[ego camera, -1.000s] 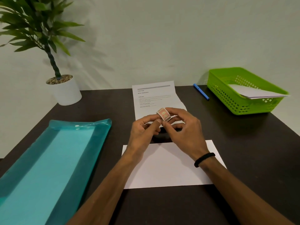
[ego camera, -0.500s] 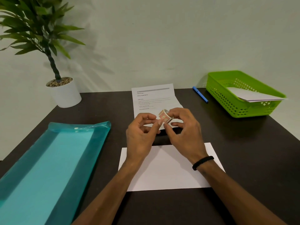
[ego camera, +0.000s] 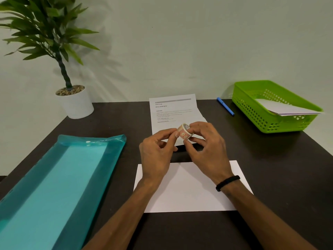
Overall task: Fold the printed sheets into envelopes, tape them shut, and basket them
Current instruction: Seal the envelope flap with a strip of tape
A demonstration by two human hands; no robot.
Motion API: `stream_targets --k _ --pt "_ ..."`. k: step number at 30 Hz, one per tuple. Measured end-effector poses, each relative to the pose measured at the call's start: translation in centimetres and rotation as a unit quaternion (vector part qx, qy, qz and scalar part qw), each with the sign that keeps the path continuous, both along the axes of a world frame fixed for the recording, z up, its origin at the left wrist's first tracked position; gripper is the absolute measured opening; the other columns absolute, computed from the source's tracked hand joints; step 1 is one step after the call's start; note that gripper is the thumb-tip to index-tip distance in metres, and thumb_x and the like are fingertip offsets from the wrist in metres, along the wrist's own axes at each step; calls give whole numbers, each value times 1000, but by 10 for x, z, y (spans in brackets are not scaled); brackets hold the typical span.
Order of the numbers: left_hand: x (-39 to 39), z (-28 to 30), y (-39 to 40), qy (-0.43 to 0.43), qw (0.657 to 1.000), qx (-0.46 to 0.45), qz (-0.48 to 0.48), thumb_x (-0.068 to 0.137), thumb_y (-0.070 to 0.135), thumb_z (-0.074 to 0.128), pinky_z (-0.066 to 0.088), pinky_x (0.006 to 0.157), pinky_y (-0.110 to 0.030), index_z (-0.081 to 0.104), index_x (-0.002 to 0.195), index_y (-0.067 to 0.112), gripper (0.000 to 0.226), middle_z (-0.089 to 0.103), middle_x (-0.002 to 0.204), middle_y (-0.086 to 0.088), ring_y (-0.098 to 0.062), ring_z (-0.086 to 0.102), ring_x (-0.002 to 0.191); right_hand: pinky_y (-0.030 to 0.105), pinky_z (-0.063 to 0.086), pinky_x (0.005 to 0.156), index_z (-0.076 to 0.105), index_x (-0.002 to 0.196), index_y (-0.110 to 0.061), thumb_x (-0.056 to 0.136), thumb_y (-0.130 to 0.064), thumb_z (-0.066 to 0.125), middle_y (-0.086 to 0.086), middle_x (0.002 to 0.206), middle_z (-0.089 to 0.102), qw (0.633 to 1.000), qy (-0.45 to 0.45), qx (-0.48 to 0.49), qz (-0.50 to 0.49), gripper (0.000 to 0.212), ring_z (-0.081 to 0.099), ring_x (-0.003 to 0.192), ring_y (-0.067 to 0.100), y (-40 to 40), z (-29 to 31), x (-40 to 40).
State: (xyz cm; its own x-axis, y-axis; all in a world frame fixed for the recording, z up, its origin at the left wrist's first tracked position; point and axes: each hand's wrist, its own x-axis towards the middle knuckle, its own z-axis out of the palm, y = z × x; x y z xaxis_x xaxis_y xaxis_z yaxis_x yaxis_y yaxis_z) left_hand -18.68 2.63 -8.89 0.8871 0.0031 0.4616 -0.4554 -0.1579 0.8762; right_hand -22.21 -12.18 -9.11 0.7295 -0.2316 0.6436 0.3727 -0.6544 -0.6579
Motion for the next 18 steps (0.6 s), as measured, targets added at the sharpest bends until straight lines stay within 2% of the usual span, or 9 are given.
stream_targets --k 3,8,12,18 --pt "1 -1 1 -35 998 39 17 88 38 71 64 67 -24 76 118 23 33 77 110 7 -7 75 70 6 52 88 71 112 -12 87 -11 81 2 122 63 1000 -2 -6 -1 26 63 105 2 0 0 0" --pt "8 -5 8 -131 975 171 55 91 36 70 66 75 -34 77 119 17 34 79 108 -1 -13 75 75 0 47 87 72 112 -10 87 -11 82 2 120 66 1000 -6 -19 -10 27 60 104 -4 -1 0 0" --pt "7 -2 12 -182 953 236 56 93 40 60 64 75 -30 76 114 15 37 78 104 -3 -15 73 77 1 47 88 73 113 -11 86 -12 82 2 120 67 1000 -1 -22 -7 28 62 103 -1 -1 -1 0" --pt "8 -1 12 -194 937 284 55 93 41 58 58 67 -24 72 107 15 33 75 98 -3 -14 67 65 7 52 89 72 112 -10 85 -12 82 2 119 67 1000 -2 -21 0 28 66 102 7 -2 -2 0"
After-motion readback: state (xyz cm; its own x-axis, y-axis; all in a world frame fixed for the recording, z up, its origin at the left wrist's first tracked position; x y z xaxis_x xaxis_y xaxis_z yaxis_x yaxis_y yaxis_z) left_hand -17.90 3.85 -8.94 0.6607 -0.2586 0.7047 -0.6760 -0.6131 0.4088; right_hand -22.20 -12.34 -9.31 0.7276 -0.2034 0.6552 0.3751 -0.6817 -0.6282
